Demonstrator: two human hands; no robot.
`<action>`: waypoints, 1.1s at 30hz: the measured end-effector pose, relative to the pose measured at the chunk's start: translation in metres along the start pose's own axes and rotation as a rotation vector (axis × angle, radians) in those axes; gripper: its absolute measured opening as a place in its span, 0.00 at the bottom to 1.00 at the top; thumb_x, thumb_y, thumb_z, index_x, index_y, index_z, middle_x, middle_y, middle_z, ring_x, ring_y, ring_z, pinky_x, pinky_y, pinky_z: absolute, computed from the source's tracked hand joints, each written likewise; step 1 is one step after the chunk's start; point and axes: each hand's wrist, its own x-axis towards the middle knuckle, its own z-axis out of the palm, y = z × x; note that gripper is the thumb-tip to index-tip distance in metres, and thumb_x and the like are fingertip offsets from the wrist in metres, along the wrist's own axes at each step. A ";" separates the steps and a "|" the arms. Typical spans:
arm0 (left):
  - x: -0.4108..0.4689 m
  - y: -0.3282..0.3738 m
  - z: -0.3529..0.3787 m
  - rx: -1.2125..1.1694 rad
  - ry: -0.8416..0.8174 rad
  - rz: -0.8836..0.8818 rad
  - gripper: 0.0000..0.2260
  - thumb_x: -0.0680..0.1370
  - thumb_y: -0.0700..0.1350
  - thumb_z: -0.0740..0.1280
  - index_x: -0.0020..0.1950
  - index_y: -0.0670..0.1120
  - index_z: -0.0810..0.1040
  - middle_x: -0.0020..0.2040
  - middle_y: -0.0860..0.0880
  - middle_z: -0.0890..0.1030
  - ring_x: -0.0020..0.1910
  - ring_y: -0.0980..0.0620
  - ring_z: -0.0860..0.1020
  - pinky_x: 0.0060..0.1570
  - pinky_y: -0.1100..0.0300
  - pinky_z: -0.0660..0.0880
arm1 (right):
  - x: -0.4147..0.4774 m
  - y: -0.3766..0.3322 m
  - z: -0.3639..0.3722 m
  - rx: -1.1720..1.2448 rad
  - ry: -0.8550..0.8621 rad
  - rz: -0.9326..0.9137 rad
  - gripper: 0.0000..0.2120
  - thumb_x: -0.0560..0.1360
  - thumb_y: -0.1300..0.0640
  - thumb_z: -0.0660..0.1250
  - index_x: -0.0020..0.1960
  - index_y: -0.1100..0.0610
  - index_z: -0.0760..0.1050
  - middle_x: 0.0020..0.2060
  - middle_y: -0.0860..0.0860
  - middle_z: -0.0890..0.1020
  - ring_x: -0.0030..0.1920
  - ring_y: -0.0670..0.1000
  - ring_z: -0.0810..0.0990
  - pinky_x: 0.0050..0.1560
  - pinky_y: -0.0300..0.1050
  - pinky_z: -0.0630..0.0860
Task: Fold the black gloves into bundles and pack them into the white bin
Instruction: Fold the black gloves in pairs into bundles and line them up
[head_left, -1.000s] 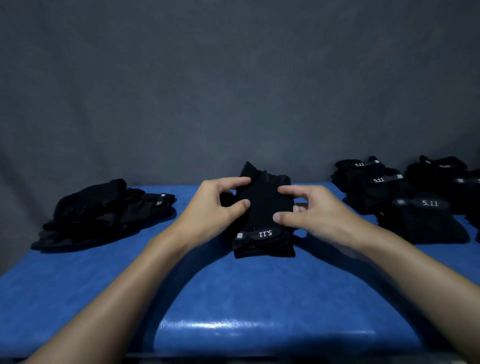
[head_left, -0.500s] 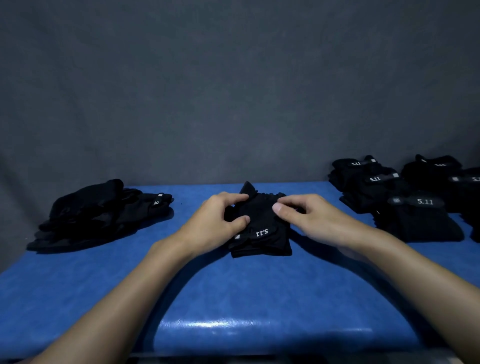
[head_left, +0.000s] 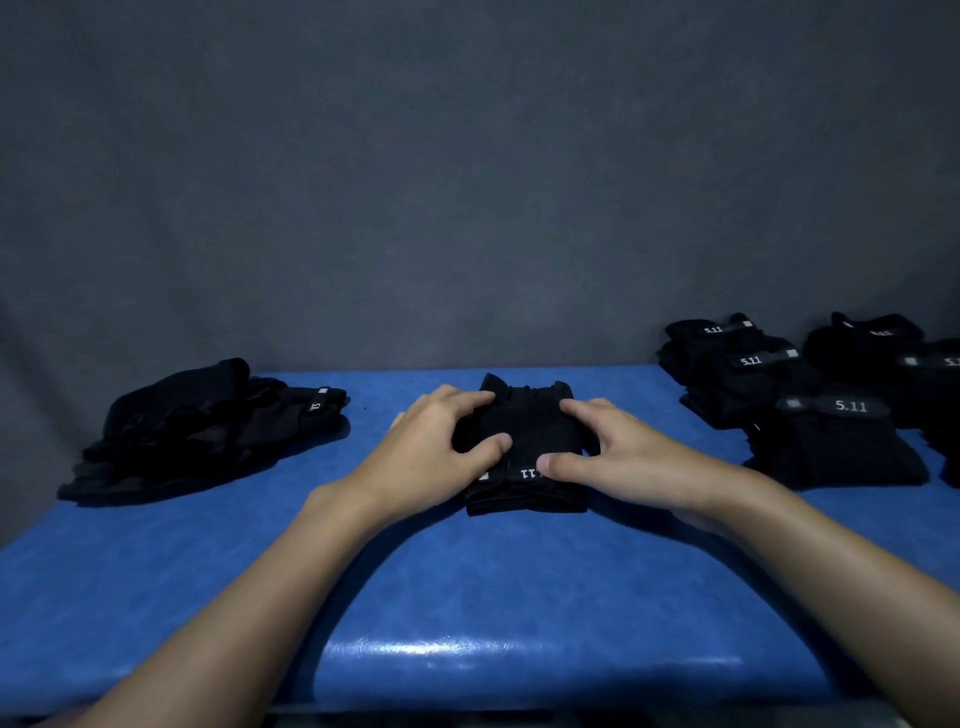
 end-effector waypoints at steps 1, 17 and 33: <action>0.000 0.000 -0.001 -0.022 0.012 -0.001 0.23 0.78 0.56 0.68 0.72 0.51 0.73 0.59 0.55 0.75 0.63 0.55 0.74 0.68 0.52 0.69 | 0.000 0.000 0.000 -0.014 0.013 0.001 0.38 0.73 0.43 0.69 0.77 0.51 0.57 0.68 0.45 0.66 0.71 0.47 0.61 0.72 0.47 0.61; 0.002 -0.019 -0.019 -0.284 0.154 -0.126 0.11 0.78 0.35 0.69 0.53 0.51 0.80 0.48 0.51 0.83 0.46 0.51 0.82 0.47 0.64 0.78 | -0.014 0.011 0.000 -0.147 0.110 -0.442 0.14 0.69 0.46 0.73 0.54 0.41 0.78 0.50 0.35 0.79 0.57 0.42 0.74 0.65 0.54 0.67; -0.002 -0.010 -0.003 -0.121 0.004 0.043 0.12 0.80 0.52 0.64 0.62 0.55 0.81 0.55 0.60 0.79 0.58 0.59 0.77 0.67 0.49 0.71 | 0.008 0.027 -0.003 -0.013 0.276 -0.188 0.16 0.65 0.28 0.56 0.50 0.28 0.74 0.52 0.39 0.81 0.60 0.44 0.76 0.67 0.59 0.67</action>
